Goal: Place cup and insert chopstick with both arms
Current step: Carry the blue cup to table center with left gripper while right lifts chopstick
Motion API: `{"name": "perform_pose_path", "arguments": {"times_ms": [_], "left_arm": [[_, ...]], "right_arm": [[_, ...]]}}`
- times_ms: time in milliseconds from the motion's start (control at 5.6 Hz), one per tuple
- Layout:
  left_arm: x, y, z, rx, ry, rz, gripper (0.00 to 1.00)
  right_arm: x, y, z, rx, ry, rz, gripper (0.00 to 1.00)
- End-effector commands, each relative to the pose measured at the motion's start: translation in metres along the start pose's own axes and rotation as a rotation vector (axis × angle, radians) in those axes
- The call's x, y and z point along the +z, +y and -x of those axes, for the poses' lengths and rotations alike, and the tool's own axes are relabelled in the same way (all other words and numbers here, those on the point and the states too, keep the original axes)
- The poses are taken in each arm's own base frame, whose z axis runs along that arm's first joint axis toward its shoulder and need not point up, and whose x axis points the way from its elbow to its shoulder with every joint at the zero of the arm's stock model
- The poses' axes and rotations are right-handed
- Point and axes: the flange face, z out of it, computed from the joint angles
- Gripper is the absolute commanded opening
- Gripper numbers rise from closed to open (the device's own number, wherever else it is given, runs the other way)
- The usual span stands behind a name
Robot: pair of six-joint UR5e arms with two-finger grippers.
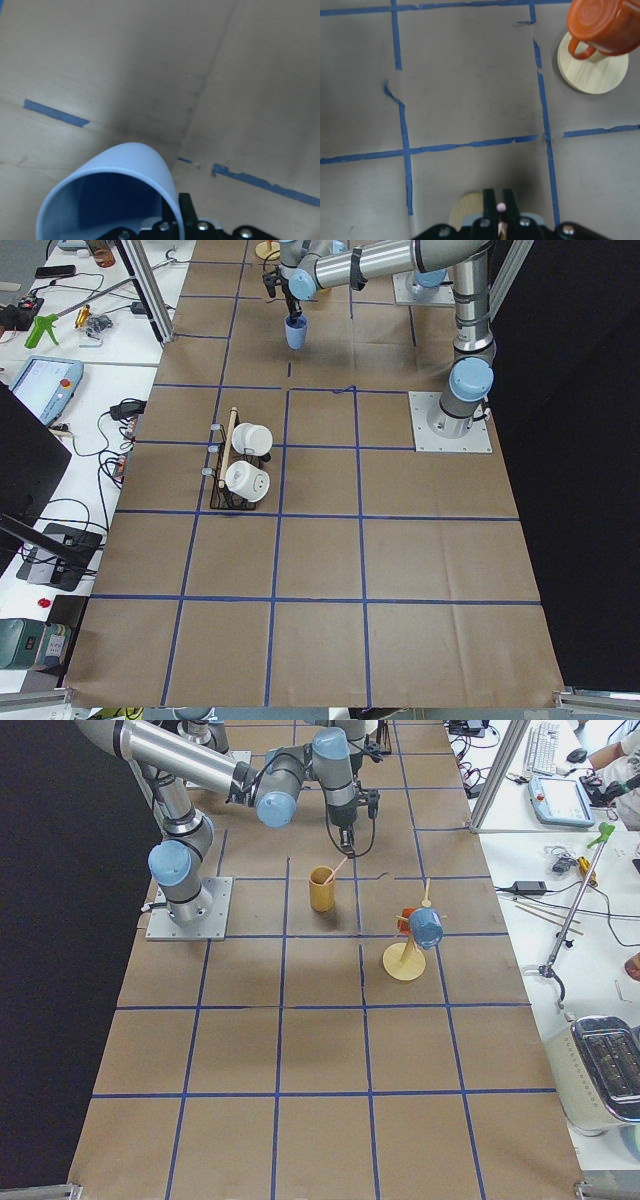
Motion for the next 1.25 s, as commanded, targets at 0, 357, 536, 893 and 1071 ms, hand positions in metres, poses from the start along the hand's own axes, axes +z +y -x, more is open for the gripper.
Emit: {"name": "perform_pose_path", "arguments": {"times_ms": [0, 357, 536, 893, 1071], "left_arm": [[0.016, 0.007, -0.027, 0.059, -0.006, 0.0, 0.04], [0.013, 0.008, -0.024, 0.117, -0.016, 0.0, 0.8], [0.005, 0.003, -0.02, 0.123, -0.054, -0.054, 0.83], [-0.056, -0.001, -0.01, 0.125, -0.013, -0.084, 0.98], [-0.106, -0.011, 0.026, 0.172, -0.001, -0.046, 0.98]], "right_arm": [[-0.067, -0.045, -0.007, 0.003, -0.009, 0.077, 0.09], [-0.095, -0.081, 0.012, 0.042, -0.031, 0.168, 0.09], [-0.104, -0.093, 0.044, 0.043, -0.031, 0.178, 0.09], [-0.105, -0.1, 0.071, 0.013, -0.037, 0.179, 0.09], [-0.099, -0.102, 0.073, 0.013, -0.038, 0.183, 0.09]]}}
